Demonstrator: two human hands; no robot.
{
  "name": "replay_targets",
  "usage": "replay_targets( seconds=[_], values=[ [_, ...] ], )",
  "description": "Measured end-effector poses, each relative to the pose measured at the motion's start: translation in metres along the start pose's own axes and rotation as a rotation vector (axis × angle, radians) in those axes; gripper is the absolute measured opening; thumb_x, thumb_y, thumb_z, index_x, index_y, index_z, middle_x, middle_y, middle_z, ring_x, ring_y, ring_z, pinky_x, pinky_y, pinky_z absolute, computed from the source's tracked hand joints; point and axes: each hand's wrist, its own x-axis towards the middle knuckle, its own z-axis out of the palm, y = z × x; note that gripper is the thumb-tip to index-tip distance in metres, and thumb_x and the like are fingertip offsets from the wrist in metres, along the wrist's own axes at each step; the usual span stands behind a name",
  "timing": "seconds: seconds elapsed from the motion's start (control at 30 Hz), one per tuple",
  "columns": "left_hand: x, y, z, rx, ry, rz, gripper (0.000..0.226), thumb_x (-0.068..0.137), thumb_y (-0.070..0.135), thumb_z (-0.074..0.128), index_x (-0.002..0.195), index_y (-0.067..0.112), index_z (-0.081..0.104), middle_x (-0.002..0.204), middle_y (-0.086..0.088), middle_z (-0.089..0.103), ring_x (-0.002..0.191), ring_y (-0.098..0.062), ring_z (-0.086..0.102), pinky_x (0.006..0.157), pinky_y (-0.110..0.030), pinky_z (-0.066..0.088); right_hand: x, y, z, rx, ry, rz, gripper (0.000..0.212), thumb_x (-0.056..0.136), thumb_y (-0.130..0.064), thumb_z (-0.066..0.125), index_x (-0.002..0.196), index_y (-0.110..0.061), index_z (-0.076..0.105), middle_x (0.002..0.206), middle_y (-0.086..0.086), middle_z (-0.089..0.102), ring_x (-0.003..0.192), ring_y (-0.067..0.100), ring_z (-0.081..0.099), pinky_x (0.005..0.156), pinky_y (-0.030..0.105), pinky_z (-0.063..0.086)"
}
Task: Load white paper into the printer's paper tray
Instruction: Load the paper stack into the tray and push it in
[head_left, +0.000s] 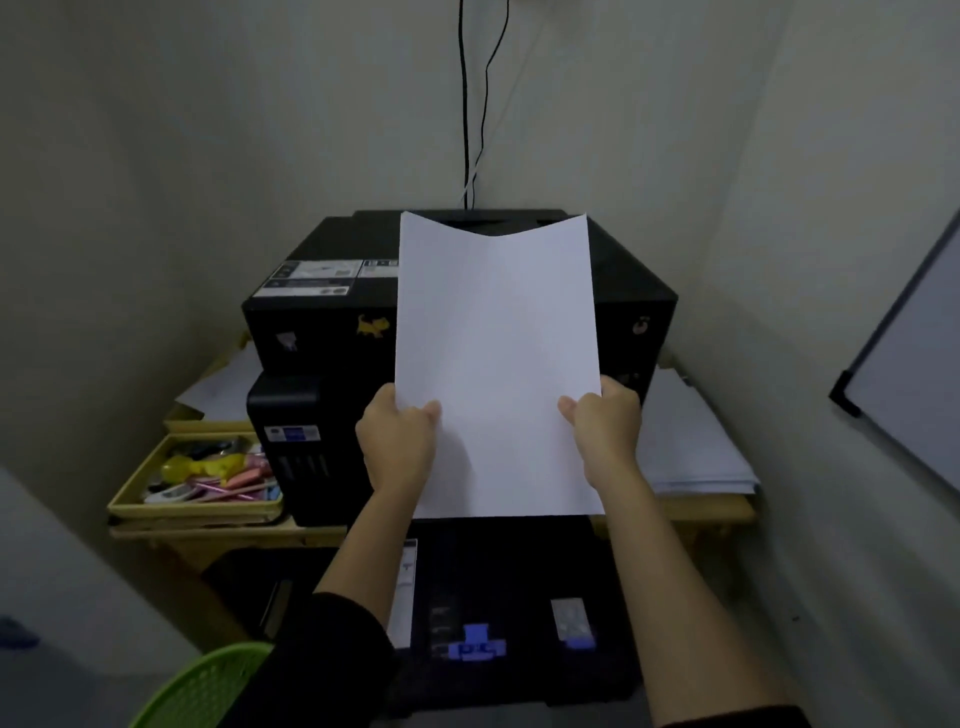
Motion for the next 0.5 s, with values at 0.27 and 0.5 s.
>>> replay_targets(
  seconds=[0.27,0.5],
  values=[
    [-0.047,-0.073,-0.020,-0.096,-0.051,-0.139,0.011,0.084,0.000,0.065,0.095,0.001,0.064,0.093,-0.009,0.067,0.086,-0.026,0.061,0.083,-0.037,0.052,-0.049,0.068,-0.016,0.023,-0.023,0.099,0.024,0.083,0.013,0.051,0.087,-0.004,0.068,0.076,0.002,0.062,0.068,0.016,0.053,0.061,0.022,0.042],
    [-0.074,-0.126,-0.052,-0.067,-0.126,-0.295,0.016,0.084,-0.002,0.064,0.099,0.003,0.066,0.091,-0.006,0.068,0.091,-0.027,0.062,0.081,-0.033,0.049,-0.095,0.123,-0.014,-0.033,-0.010,0.283,0.024,0.083,0.012,0.051,0.088,-0.005,0.068,0.085,0.007,0.066,0.075,0.020,0.058,0.073,0.033,0.053]
  ],
)
